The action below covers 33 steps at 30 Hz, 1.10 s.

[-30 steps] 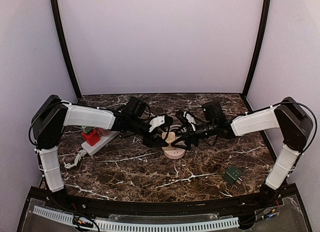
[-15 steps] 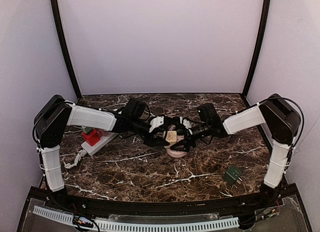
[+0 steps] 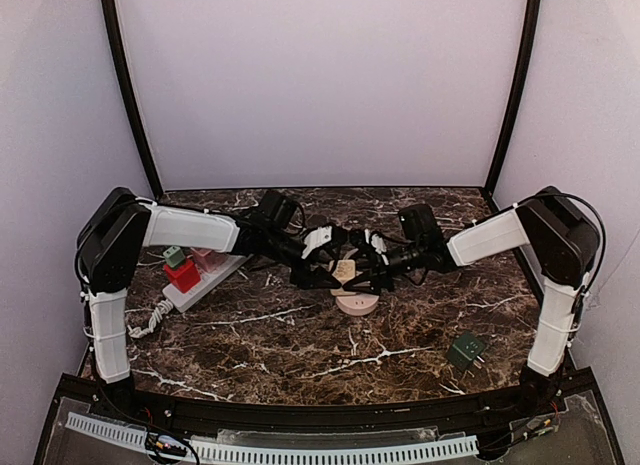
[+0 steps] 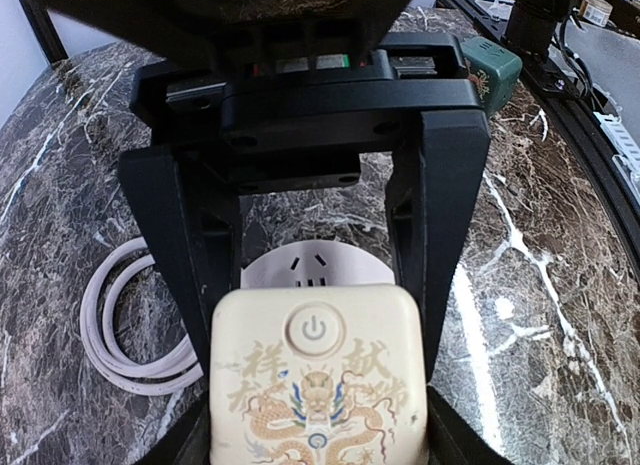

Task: Insert the plug

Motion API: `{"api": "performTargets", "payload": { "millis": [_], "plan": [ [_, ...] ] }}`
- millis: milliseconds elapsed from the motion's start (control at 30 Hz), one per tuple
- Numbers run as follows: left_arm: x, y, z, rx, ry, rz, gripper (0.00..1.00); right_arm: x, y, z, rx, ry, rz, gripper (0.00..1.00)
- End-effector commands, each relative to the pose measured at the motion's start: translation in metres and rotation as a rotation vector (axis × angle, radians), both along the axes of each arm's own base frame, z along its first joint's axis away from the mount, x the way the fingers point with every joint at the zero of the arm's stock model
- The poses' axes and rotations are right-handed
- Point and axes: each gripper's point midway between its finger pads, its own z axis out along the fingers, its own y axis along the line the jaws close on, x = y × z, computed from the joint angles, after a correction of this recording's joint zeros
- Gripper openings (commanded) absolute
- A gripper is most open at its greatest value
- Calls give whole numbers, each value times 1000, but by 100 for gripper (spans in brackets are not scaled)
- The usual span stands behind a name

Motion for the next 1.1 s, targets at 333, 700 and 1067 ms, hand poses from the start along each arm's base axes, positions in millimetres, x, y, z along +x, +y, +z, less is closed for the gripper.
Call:
{"api": "performTargets", "payload": {
  "millis": [333, 700, 1067],
  "plan": [
    [-32, 69, -137, 559, 230, 84, 0, -23, -36, -84, -104, 251, -138, 0],
    [-43, 73, -148, 600, 216, 2, 0, -28, -47, -112, -214, 276, -203, 0],
    [11, 54, -26, 370, 294, 122, 75, -17, -32, -64, -144, 215, -116, 0]
  ]
}}
